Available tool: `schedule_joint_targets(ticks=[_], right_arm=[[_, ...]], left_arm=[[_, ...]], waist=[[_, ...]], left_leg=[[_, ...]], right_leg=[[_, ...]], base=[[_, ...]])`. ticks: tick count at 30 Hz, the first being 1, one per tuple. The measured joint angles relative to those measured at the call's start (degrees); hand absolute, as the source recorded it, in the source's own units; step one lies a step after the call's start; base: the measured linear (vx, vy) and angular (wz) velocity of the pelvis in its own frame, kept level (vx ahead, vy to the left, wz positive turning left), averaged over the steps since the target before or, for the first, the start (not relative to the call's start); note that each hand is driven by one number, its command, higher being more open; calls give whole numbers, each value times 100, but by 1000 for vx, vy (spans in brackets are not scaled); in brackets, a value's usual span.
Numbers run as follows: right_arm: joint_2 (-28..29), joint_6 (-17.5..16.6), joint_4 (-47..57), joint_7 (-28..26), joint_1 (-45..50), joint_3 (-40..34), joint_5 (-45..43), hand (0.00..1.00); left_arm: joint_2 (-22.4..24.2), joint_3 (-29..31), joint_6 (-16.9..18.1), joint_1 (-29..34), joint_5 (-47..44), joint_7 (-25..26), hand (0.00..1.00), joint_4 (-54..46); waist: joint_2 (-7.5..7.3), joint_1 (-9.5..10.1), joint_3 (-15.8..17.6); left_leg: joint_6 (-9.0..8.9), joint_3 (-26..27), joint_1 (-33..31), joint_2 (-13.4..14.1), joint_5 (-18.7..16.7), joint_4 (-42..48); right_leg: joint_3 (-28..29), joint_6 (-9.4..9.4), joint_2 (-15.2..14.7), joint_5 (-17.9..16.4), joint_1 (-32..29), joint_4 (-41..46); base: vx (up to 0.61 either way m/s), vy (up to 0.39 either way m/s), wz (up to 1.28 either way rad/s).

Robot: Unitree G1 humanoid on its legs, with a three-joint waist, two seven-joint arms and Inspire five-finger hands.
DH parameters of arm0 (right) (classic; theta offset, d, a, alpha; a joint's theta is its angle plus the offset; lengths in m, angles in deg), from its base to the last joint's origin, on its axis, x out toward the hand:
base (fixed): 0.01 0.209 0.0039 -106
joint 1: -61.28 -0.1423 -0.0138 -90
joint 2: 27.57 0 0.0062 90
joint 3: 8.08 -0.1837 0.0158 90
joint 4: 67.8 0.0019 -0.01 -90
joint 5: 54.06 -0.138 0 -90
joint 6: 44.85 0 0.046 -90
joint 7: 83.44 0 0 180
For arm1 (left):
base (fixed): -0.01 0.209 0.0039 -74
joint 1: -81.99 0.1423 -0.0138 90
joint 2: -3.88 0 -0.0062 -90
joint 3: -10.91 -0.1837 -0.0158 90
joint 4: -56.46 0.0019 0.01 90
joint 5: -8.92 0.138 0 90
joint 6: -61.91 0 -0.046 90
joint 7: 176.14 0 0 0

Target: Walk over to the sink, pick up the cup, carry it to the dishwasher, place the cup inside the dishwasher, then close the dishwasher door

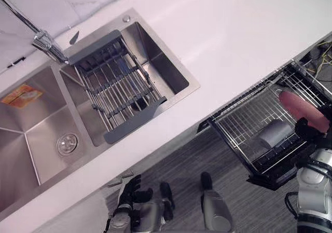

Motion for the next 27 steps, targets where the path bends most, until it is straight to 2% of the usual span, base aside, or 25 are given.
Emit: schedule_joint_targets(ticks=[4,9,16,23,24,27], right_arm=[[-106,-3,-44,38,-189,16,-225,30],[-232,-7,-695,43,-621,125,-592,30],[-283,-8,-826,38,-655,171,-801,30],[-283,-11,-961,27,-832,200,-801,30],[-284,-15,-979,24,-852,213,-799,90],[-312,-31,-1197,-10,-1039,274,-799,90]], left_arm=[[-9,-24,24,-94,-4,53,90,2],[-18,-90,65,-185,-57,53,90,-82],[1,-90,90,-336,-121,65,90,-210],[93,-88,106,-357,-120,66,90,-249],[107,-88,105,-372,-120,66,90,-244],[151,-87,104,-402,-120,65,90,-242]], waist=[[0,18,107],[-1,87,246],[2,112,484],[0,107,486],[0,108,487],[-12,108,495]], left_leg=[[3,11,-119,-39,0,18],[10,30,-292,-39,5,63],[12,15,-332,-43,6,101],[16,148,-374,-21,-2,145],[17,182,-375,-15,-7,156],[21,306,-361,-2,-24,174]], right_leg=[[9,16,-39,-50,-163,115],[27,16,-42,-57,-365,200],[20,12,-59,-104,-417,297],[124,12,-37,-103,-502,318],[152,12,-29,-103,-515,326],[267,15,-2,-99,-566,364]], base=[[0,2,1],[0,0,0],[-5,-1,2],[-2,3,-7],[-5,-1,-11],[-11,1,-18]])
